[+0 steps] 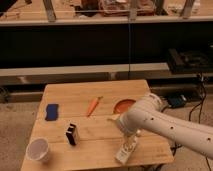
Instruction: Knock the eraser over
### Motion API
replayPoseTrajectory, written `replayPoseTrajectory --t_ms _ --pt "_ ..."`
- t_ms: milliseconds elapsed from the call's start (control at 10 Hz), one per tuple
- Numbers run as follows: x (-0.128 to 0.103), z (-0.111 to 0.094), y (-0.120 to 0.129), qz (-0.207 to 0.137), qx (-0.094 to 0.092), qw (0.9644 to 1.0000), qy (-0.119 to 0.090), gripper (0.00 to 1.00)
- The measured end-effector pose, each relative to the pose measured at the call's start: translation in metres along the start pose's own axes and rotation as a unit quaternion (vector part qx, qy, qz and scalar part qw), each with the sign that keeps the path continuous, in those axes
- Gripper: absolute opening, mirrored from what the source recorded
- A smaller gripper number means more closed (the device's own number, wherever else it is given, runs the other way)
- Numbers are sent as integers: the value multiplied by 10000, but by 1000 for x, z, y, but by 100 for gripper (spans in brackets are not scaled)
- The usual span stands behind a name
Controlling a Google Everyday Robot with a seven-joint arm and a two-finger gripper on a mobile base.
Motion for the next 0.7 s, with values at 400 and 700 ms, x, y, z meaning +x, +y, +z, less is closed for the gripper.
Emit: replayPoseTrajectory --t_ms 400,700 --pt "-5 8 -1 -117 -22 9999 -50 80" --pt "-7 13 0 -172 -43 9998 -88 80"
